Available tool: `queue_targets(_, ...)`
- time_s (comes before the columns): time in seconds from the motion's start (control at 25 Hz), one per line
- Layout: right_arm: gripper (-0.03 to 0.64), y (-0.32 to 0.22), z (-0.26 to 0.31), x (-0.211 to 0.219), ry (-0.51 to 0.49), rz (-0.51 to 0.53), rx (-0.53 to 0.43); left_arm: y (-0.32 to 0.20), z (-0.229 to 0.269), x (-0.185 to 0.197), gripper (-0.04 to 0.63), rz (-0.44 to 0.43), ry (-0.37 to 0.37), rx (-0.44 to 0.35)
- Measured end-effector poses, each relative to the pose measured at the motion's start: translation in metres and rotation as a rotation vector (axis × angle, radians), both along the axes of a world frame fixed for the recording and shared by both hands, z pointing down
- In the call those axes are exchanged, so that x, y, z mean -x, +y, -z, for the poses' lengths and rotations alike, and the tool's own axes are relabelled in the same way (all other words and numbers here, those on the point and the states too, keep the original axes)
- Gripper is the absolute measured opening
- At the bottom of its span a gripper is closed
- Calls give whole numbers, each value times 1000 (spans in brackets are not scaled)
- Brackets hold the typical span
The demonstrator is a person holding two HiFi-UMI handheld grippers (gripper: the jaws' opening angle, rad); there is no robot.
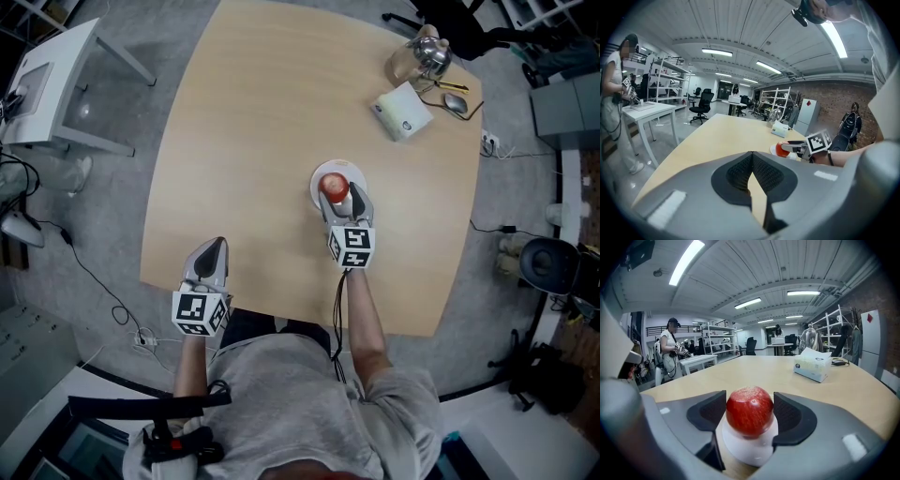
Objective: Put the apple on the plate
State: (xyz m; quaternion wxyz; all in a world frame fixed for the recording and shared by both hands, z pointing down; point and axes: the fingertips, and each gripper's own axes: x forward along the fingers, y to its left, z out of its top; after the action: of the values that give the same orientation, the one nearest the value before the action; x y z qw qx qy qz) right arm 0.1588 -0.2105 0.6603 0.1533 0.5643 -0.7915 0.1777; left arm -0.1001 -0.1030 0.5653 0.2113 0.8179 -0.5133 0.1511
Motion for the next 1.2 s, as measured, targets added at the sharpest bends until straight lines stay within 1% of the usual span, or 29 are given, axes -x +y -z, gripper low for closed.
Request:
queue_targets(0.68, 347, 3, 9, 0, 12, 6, -16, 6, 6, -2, 19, 2, 8, -14)
queue_targets(1.2, 348, 6, 24, -1, 23, 16, -41, 6, 12, -5, 18, 10, 24, -41)
